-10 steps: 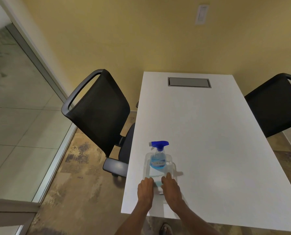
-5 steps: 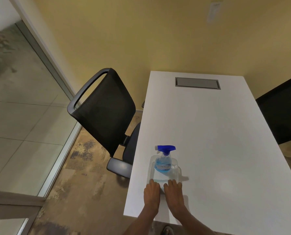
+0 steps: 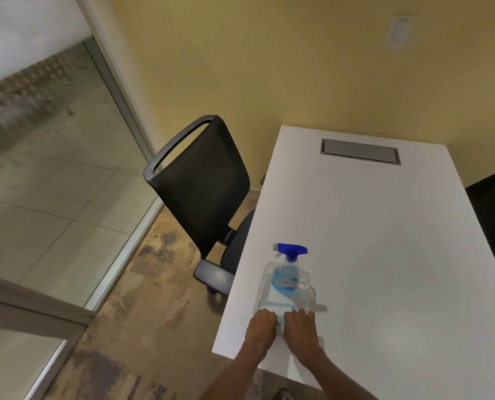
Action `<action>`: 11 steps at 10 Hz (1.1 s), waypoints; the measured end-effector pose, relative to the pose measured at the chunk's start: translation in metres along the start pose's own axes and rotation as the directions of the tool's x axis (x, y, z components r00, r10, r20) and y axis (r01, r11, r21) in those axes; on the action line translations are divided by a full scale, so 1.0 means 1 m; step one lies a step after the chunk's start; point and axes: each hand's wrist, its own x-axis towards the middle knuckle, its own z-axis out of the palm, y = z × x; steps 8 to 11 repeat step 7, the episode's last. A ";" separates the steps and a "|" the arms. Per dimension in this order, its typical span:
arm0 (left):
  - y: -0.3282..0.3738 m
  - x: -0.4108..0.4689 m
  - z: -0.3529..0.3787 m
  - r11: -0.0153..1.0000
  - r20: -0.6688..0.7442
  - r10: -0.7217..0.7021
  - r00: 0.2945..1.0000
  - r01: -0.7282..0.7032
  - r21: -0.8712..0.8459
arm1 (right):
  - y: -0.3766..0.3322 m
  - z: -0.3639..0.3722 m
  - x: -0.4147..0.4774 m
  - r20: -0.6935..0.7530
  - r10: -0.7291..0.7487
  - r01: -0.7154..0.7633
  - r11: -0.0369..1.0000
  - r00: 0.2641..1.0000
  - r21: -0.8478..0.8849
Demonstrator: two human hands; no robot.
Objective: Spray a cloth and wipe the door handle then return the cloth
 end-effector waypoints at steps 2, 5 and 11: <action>0.005 -0.014 0.004 0.989 0.015 -0.132 0.991 0.132 -0.070 | 0.002 -0.010 -0.012 -0.003 -0.033 0.033 0.999 0.999 0.034; 0.018 -0.035 -0.004 0.996 -0.045 -0.087 0.995 0.087 -0.009 | 0.006 -0.021 -0.034 -0.026 -0.070 0.073 0.988 0.997 0.136; 0.015 -0.053 -0.015 0.991 -0.105 -0.081 0.991 0.069 -0.116 | -0.007 -0.028 -0.044 -0.184 -0.148 0.193 0.947 0.972 0.257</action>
